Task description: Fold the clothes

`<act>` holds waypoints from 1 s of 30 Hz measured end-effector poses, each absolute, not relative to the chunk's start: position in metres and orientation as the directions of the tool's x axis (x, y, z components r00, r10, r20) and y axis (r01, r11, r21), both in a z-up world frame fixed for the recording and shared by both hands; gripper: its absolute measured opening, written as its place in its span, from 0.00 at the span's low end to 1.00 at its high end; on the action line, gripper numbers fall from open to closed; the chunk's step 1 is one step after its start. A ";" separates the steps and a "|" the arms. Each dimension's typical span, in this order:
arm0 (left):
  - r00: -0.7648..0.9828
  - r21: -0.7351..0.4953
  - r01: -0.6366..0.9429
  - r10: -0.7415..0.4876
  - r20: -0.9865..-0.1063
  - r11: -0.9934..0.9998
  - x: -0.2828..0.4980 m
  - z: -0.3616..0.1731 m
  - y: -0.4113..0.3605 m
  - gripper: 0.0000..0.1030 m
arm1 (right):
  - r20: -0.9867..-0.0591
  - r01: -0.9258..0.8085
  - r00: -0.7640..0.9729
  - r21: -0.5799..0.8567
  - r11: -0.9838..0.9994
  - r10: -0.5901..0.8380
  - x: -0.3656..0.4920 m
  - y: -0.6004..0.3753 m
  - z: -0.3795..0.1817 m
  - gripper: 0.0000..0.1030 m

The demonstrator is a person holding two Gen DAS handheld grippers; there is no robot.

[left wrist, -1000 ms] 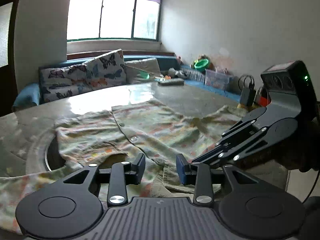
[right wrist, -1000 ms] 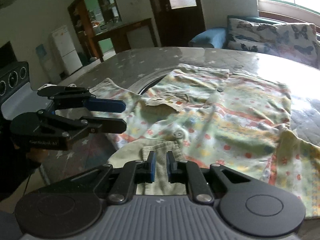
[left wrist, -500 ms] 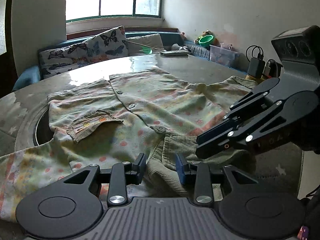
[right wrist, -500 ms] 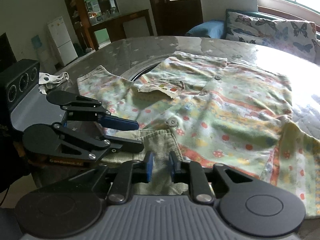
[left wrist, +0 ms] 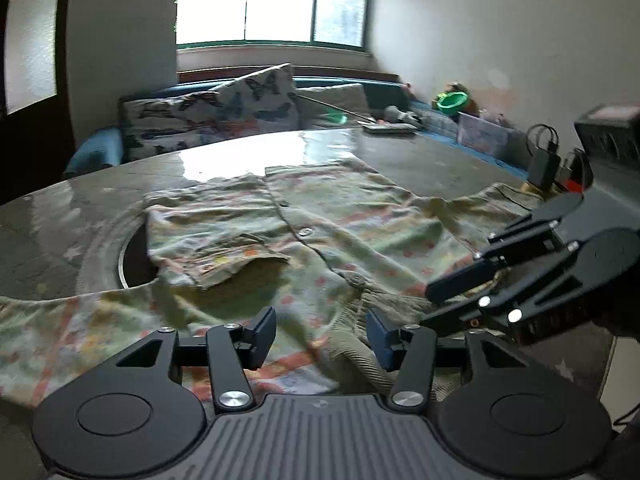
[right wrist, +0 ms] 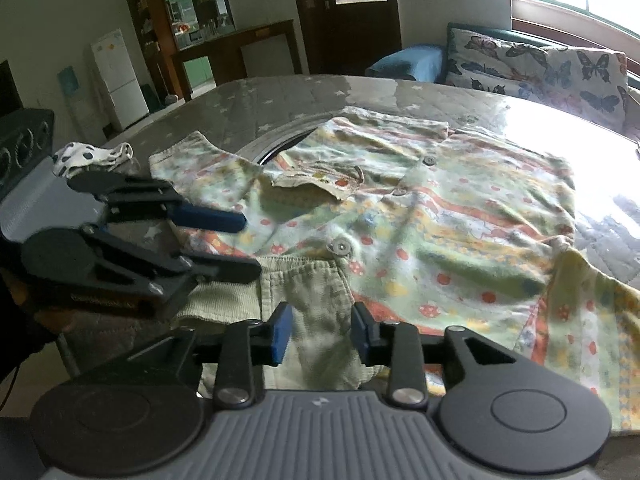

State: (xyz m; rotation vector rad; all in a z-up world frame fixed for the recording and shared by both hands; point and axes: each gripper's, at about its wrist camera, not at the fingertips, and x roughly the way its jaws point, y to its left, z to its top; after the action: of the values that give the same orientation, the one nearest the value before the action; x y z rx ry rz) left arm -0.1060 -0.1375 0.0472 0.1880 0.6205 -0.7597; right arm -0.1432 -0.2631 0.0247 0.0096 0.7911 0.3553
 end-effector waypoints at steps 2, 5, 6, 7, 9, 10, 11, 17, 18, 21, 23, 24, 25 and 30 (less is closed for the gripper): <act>0.576 -0.056 0.673 -0.570 -0.586 0.738 -0.107 0.050 -0.135 0.60 | -0.697 -0.312 0.646 0.131 0.941 0.312 -0.144 -0.261 0.024 0.36; 0.602 -0.049 0.645 -0.547 -0.582 0.763 -0.108 0.055 -0.131 0.64 | -0.696 -0.308 0.650 0.124 0.943 0.304 -0.144 -0.260 0.025 0.43; 0.615 -0.040 0.634 -0.535 -0.580 0.772 -0.109 0.056 -0.130 0.67 | -0.696 -0.306 0.652 0.121 0.944 0.301 -0.145 -0.260 0.025 0.43; 0.627 -0.031 0.623 -0.522 -0.578 0.782 -0.109 0.057 -0.129 0.69 | -0.695 -0.303 0.655 0.119 0.946 0.297 -0.145 -0.260 0.026 0.44; 0.648 -0.019 0.598 -0.497 -0.577 0.801 -0.109 0.059 -0.126 0.72 | -0.695 -0.295 0.658 0.113 0.949 0.288 -0.145 -0.259 0.027 0.50; 0.656 -0.018 0.584 -0.485 -0.578 0.811 -0.108 0.060 -0.125 0.72 | -0.696 -0.292 0.660 0.110 0.950 0.284 -0.146 -0.259 0.027 0.51; 0.664 -0.016 0.570 -0.473 -0.579 0.821 -0.107 0.060 -0.124 0.75 | -0.697 -0.289 0.661 0.106 0.952 0.278 -0.146 -0.259 0.027 0.53; 0.715 -0.008 0.474 -0.390 -0.580 0.881 -0.101 0.062 -0.113 0.91 | -0.701 -0.256 0.670 0.087 0.963 0.242 -0.146 -0.261 0.029 0.59; 0.723 -0.004 0.458 -0.375 -0.580 0.889 -0.100 0.062 -0.111 0.92 | -0.700 -0.252 0.673 0.085 0.964 0.238 -0.146 -0.261 0.030 0.63; 0.735 0.000 0.423 -0.342 -0.586 0.906 -0.097 0.062 -0.107 0.96 | -0.699 -0.231 0.683 0.072 0.970 0.214 -0.146 -0.262 0.031 0.68; 0.737 -0.007 0.406 -0.332 -0.588 0.914 -0.096 0.062 -0.105 0.99 | -0.698 -0.220 0.686 0.069 0.973 0.204 -0.145 -0.264 0.031 0.69; 0.738 -0.011 0.398 -0.327 -0.590 0.917 -0.095 0.062 -0.104 1.00 | -0.699 -0.213 0.687 0.066 0.975 0.198 -0.145 -0.264 0.031 0.73; 0.740 -0.009 0.389 -0.318 -0.593 0.921 -0.095 0.062 -0.104 1.00 | -0.700 -0.207 0.688 0.064 0.976 0.192 -0.145 -0.265 0.031 0.75; 0.733 -0.014 0.358 -0.290 -0.615 0.934 -0.093 0.060 -0.103 1.00 | -0.697 -0.190 0.694 0.064 0.980 0.180 -0.145 -0.269 0.030 0.79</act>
State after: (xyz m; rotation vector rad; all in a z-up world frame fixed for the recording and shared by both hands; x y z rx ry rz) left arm -0.0930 -0.1034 0.0601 0.1083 0.6570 -0.3573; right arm -0.1453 -0.2690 0.0301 -0.0134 0.7769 0.2063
